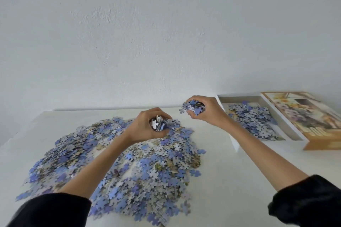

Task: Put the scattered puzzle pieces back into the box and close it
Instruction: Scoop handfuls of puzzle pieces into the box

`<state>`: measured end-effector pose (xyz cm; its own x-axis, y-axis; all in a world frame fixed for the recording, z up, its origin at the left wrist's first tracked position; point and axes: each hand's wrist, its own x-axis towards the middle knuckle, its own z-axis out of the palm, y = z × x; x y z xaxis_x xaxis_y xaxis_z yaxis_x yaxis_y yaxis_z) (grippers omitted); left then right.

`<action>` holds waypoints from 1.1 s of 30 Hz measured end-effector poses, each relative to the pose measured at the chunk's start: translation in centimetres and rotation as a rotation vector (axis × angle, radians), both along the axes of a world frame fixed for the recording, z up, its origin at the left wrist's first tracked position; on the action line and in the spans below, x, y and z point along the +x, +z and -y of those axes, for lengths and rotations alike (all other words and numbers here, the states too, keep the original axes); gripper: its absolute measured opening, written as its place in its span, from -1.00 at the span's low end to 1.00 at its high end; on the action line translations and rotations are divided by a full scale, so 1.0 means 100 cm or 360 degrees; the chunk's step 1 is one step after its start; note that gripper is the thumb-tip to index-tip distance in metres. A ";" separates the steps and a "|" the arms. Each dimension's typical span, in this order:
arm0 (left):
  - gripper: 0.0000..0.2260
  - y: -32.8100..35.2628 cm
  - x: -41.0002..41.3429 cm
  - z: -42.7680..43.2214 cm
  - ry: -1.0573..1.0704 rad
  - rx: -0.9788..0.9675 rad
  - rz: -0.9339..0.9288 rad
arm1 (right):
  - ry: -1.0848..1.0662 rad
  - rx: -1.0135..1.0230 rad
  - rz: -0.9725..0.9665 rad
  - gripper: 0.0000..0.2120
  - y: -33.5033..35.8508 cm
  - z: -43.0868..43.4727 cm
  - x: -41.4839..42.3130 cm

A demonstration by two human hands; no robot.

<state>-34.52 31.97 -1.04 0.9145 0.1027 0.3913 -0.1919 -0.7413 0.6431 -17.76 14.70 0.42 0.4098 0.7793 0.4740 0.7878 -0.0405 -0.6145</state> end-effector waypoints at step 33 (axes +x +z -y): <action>-0.83 -0.051 0.261 0.197 -0.0572 0.0377 -0.0312 | -0.0269 -0.0267 -0.0017 -0.87 -0.064 0.130 0.227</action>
<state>-8.45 12.30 -6.11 0.9348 -0.3051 0.1819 -0.3549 -0.7807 0.5143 4.96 1.72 -5.95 0.5453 0.7668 0.3385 0.7547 -0.2735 -0.5964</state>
